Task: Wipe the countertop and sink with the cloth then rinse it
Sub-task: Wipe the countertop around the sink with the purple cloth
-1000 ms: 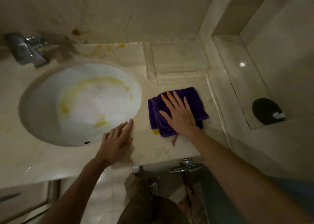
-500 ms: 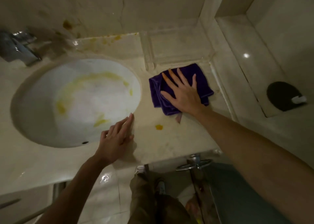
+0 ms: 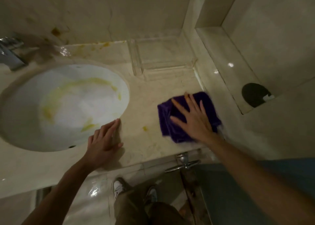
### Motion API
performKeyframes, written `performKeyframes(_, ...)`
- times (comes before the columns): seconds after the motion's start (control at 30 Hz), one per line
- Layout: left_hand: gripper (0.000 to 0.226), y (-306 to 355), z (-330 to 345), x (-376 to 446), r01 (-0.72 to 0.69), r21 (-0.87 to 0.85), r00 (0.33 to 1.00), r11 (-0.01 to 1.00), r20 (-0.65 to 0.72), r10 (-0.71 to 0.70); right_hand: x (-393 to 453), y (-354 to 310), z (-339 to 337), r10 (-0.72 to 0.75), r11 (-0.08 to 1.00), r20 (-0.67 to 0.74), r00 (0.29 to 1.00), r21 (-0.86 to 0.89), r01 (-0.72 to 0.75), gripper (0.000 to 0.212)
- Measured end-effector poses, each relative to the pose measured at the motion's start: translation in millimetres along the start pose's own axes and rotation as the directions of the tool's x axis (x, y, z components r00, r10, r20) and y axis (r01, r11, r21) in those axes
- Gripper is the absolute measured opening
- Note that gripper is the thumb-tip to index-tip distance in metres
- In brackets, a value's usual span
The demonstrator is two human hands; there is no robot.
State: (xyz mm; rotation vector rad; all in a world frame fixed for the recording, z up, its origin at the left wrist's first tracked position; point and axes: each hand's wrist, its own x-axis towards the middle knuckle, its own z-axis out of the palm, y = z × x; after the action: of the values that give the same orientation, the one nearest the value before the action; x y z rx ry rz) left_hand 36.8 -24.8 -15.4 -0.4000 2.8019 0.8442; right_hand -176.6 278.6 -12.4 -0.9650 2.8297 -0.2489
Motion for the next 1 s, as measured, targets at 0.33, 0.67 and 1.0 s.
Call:
performKeyframes(0.33,0.096,-4,2,3,0.0,-0.012,1.0,1.0,-0.028,-0.001,127,17,-7,0.057,0.998,-0.102,0.993,0.005,-0.057,0.066)
performKeyframes(0.67,0.111,-21,-18,-31,-0.02,0.062,0.996,0.998,-0.082,0.025,-38,-30,13,0.054,0.996,-0.021,0.998,-0.066,-0.055,0.074)
performKeyframes(1.0,0.137,-86,-36,-76,-0.032,0.188,0.998,0.982,0.063,0.021,-30,-181,36,-0.1,0.994,0.003,0.995,-0.039,0.1,0.07)
